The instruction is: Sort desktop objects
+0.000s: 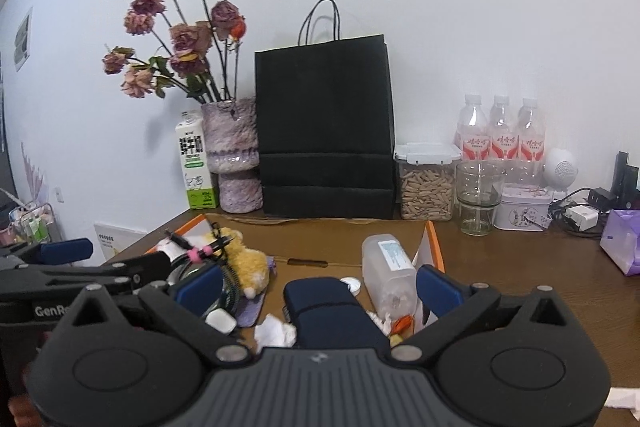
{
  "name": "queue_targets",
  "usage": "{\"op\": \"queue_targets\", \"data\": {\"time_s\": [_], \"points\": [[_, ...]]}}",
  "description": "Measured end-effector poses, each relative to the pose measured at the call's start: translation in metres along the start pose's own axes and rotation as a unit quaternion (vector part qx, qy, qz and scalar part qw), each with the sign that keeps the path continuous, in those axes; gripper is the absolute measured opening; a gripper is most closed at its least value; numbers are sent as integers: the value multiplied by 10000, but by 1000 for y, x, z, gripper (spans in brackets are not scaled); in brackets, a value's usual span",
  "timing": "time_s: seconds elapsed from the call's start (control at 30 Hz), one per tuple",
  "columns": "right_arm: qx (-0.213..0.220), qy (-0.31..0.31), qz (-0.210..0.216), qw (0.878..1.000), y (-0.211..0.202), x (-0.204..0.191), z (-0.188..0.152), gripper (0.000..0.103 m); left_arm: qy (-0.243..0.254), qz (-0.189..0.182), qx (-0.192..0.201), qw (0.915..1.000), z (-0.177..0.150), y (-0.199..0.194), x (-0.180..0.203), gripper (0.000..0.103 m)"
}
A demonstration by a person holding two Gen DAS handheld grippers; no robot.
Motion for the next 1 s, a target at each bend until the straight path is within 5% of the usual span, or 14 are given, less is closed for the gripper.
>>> {"op": "queue_targets", "data": {"time_s": [0.53,1.0], "points": [[-232,-494,349,9979,-103,-51,-42,103,-64,-216,-529,9983,-44,-98,-8,103],[-539,-192,470,9973,-152,-61,-82,103,-231,-81,-846,9961,-75,-149,-11,103]]}}
Point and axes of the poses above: each gripper's, at about its wrist camera, not at the fingertips, and y roughly the way its jaws point, x to its right, z to its top, the point moved 2 cm from there along y, roughly the way its jaws point, and after that the axes turned 6 degrees about x, right-handed, at the moved point
